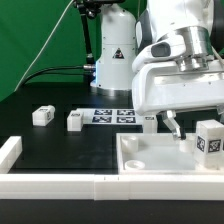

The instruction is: Assemble one leg

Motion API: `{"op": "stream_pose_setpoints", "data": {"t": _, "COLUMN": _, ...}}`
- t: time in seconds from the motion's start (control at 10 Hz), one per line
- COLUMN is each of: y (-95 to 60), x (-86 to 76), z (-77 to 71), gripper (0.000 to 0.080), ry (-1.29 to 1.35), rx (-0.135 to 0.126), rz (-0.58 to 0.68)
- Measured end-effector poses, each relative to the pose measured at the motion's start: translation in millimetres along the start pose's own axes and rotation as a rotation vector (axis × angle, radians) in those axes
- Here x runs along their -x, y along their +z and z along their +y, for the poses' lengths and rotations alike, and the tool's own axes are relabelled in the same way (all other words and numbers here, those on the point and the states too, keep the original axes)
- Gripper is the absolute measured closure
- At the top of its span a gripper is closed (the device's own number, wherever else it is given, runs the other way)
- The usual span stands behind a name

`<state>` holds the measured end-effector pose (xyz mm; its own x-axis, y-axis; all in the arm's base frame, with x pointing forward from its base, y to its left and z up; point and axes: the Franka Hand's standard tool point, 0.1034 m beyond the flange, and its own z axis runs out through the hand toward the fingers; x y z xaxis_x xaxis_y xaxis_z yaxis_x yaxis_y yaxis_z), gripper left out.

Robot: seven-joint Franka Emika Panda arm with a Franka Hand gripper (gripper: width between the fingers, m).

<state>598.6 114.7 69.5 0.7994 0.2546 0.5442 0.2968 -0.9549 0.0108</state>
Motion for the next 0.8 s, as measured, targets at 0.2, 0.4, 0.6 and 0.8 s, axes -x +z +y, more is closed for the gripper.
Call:
{"op": "stream_pose_setpoints", "data": {"t": 0.2, "y": -14.5, "x": -12.4, "z": 6.1, "gripper": 0.0150, "ry": -0.003, "rx": 0.007, "rz": -0.004}}
{"op": "stream_pose_setpoints", "data": {"t": 0.4, "y": -20.7, "x": -18.4, "z": 9.8, "gripper": 0.0150, "ry": -0.005, "rx": 0.009, "rz": -0.014}}
{"op": "stream_pose_setpoints", "data": {"t": 0.6, "y": -19.8, "x": -16.8, "z": 7.5, "gripper": 0.0150, "ry": -0.006, "rx": 0.001, "rz": -0.048}}
{"op": "stream_pose_setpoints", "data": {"t": 0.8, "y": -19.6, "x": -10.1, "z": -1.6, "gripper": 0.0150, "ry": -0.008, "rx": -0.036, "rz": -0.224}}
